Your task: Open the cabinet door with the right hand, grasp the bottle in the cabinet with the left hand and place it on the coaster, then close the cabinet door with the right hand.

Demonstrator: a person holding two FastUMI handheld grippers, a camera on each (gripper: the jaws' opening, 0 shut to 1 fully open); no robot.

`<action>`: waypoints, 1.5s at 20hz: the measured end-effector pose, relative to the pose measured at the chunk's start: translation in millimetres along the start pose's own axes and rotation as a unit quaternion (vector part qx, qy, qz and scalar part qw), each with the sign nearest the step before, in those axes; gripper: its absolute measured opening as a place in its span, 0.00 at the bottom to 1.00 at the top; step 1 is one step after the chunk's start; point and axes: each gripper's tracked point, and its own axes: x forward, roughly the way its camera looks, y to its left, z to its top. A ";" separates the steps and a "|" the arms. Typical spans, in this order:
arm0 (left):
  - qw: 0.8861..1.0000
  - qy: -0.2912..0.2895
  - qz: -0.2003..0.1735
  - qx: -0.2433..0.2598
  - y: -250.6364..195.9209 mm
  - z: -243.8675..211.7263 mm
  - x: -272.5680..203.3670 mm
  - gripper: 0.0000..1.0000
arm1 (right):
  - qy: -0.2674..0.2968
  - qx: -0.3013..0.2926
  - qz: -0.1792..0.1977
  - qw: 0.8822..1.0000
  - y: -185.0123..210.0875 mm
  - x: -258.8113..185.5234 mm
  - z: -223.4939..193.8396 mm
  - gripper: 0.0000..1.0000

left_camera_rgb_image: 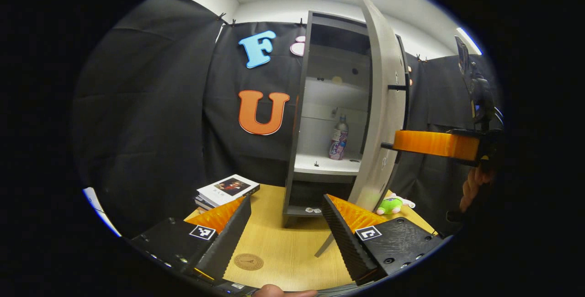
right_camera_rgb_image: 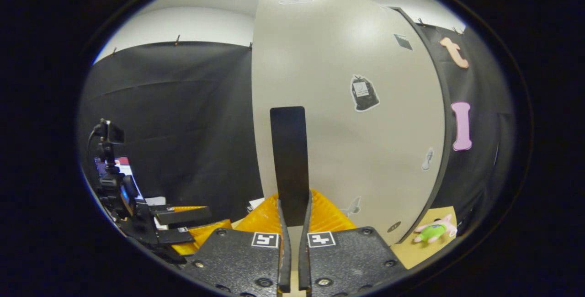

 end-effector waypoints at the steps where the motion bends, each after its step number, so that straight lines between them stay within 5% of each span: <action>1: 1.000 0.001 -0.004 0.002 -4.2 -0.6 0.5 0.95 | 0.003 0.007 0.006 1.000 -1.3 -3.1 -0.2 0.10; 11: 0.998 0.008 -0.056 0.008 -64.7 -2.6 15.3 0.95 | 0.011 -0.008 -0.029 0.999 -17.6 -27.3 -2.5 0.10; 19: 0.994 0.007 -0.104 0.028 -114.9 -4.1 24.3 0.95 | 0.001 0.008 -0.103 0.995 -32.4 -46.8 -6.5 0.06; 30: 0.991 0.022 -0.132 0.033 -144.6 -15.4 33.9 0.95 | -0.032 0.021 -0.234 0.972 -59.5 -50.9 -9.5 0.05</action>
